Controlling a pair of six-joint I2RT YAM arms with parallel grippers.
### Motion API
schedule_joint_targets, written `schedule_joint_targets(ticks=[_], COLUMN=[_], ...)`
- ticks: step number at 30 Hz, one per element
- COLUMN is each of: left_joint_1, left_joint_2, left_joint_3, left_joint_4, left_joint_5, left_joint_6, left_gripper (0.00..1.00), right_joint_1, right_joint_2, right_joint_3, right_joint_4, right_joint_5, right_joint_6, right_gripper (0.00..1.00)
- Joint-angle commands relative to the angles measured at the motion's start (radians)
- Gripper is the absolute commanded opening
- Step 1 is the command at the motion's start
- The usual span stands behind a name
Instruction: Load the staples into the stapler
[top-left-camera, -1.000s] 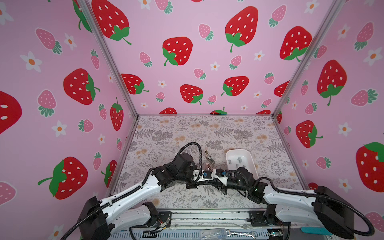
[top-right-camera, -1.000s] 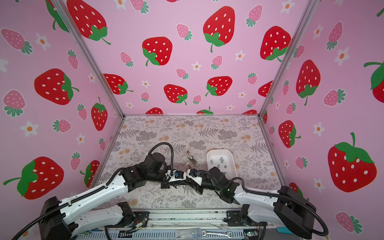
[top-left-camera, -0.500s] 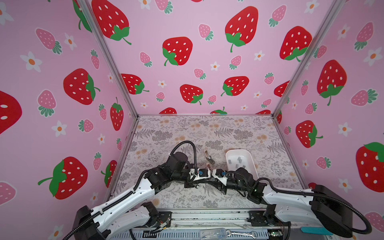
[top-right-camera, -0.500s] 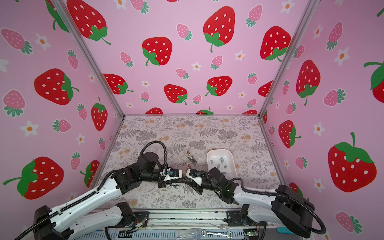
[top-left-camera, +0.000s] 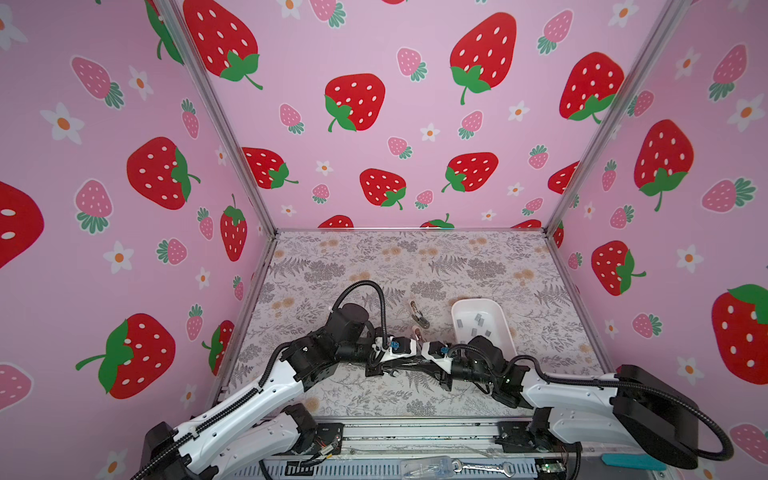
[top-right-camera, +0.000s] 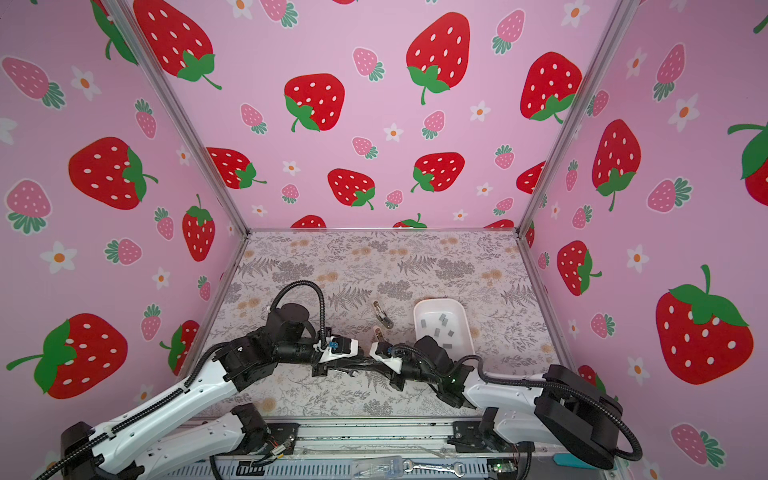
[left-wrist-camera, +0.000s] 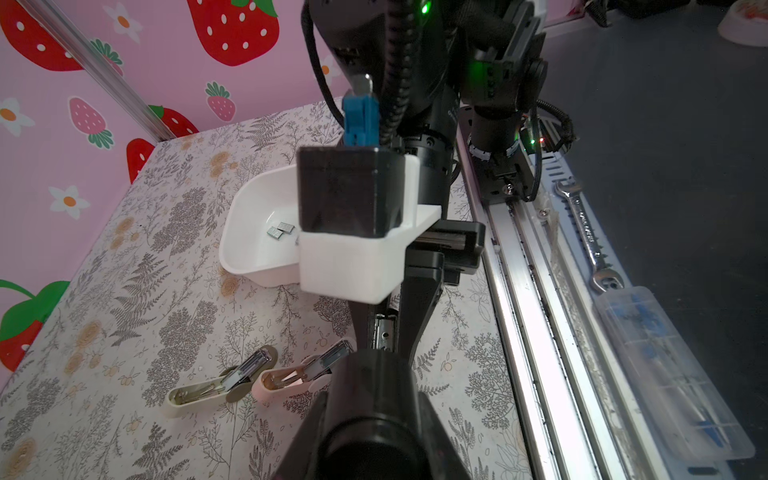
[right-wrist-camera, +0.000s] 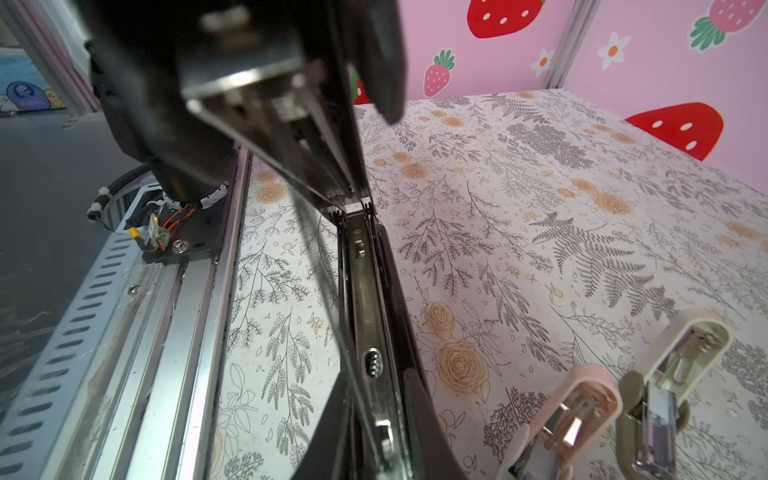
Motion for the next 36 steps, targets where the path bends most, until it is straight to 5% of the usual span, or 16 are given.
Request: schedule_joint_targets(ticks=[1, 6, 36], left_joint_1=[0.030, 0.062, 0.352], left_joint_2=[-0.039, -0.076, -0.291], left_joint_3=[0.002, -0.030, -0.193], left_joint_4=[0.140, 0.173, 0.393], left_joint_5=[0.071, 0.100, 0.172], left_joint_6=[-0.009, -0.033, -0.261], left_gripper=[0.00, 0.00, 0.00], right_joint_1=[0.005, 0.004, -0.033], right_joint_2=[-0.007, -0.029, -0.364], right_joint_3=[-0.042, -0.084, -0.269], right_joint_4=[0.025, 0.075, 0.173], right_joint_5=[0.001, 0.007, -0.001], right_joint_6=[-0.015, -0.026, -0.040], right_gripper=[0.10, 0.00, 0.00])
